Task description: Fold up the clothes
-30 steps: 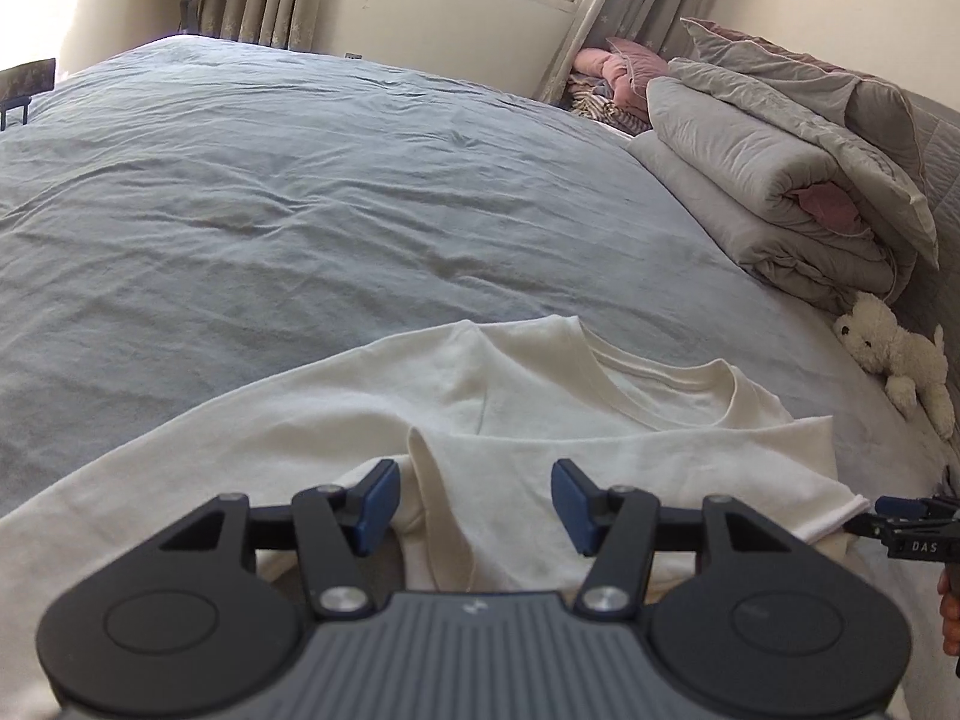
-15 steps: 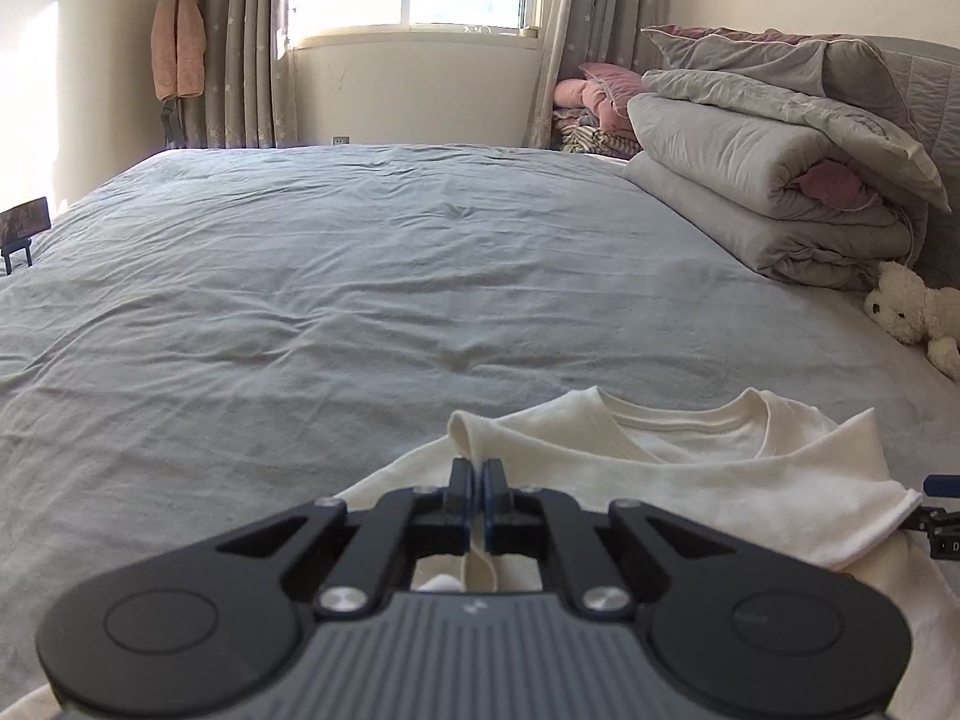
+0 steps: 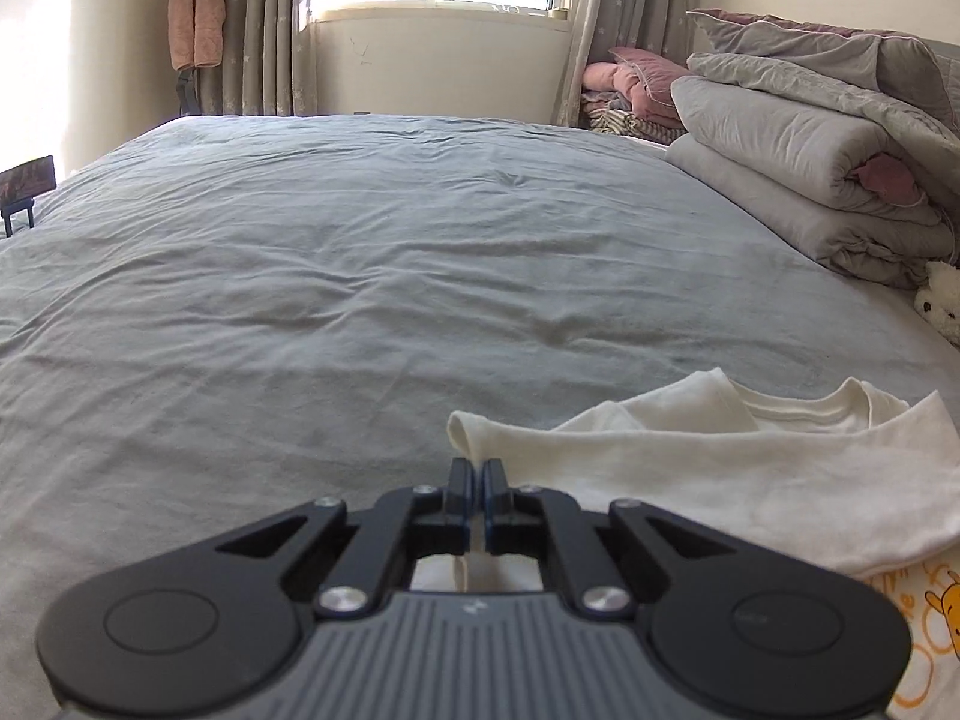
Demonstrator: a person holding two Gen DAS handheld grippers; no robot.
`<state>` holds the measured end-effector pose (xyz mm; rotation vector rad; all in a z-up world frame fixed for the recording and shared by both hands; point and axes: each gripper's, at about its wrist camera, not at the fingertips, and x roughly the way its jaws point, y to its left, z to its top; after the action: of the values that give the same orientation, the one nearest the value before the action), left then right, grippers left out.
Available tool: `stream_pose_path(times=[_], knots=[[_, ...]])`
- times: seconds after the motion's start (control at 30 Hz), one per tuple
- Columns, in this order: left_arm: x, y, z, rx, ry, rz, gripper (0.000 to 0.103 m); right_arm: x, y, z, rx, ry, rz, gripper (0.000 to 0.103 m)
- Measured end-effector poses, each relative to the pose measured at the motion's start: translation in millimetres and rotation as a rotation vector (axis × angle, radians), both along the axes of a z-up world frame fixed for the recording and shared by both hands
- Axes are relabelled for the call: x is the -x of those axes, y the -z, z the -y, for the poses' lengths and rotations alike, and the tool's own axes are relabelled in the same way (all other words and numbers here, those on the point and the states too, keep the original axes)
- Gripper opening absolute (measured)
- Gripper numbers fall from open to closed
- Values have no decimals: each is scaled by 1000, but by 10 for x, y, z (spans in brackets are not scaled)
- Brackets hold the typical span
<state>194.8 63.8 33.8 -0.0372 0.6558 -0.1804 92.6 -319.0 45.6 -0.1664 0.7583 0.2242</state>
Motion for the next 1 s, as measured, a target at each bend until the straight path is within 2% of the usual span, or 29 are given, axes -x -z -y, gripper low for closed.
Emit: stream_pose_path(times=[0.07, 0.13, 0.3, 0.33, 0.37, 0.4, 0.43, 0.6, 0.63, 0.73, 0.8, 0.83, 0.87, 0.97, 1.0], knots=[[-7, 39, 5, 26, 0, -4, 3, -20, -133, 160, -115, -10, -12, 78], [-10, 64, 3, 31, 3, -7, 3, -75, -251, 323, -251, 40, 22, 79], [-27, 40, -94, 77, 15, -16, 4, -545, -15, 405, -423, 230, -51, 79], [-22, 26, -95, 77, 19, -14, 4, -641, 35, 419, -456, 269, -66, 75], [-16, 11, -88, 74, 24, -10, 4, -660, 34, 413, -451, 266, -48, 62], [-11, -6, -83, 78, 30, -7, 3, -668, 24, 404, -439, 257, -24, 44], [-6, -23, -79, 83, 37, -4, 3, -675, 13, 395, -427, 248, 1, 8], [67, -155, -23, 135, 120, 50, 3, -671, -42, 400, -363, 191, 131, 7], [81, -159, 16, 131, 137, 52, 3, -670, -21, 412, -322, 185, 137, 7], [96, -92, 142, 90, 158, 31, 4, -821, 318, 394, -157, 169, 29, 9], [96, -52, 169, 80, 153, 18, 4, -760, 265, 436, -144, 211, 62, 34], [85, -46, 146, 93, 144, 9, 3, -706, 198, 511, -184, 250, 82, 50], [73, -41, 122, 107, 135, 1, 4, -649, 126, 594, -230, 291, 102, 53], [63, -41, 87, 131, 125, -4, 4, -522, -11, 780, -422, 241, 35, 55], [60, -41, 76, 139, 121, -6, 4, -490, 3, 737, -423, 208, -10, 57]])
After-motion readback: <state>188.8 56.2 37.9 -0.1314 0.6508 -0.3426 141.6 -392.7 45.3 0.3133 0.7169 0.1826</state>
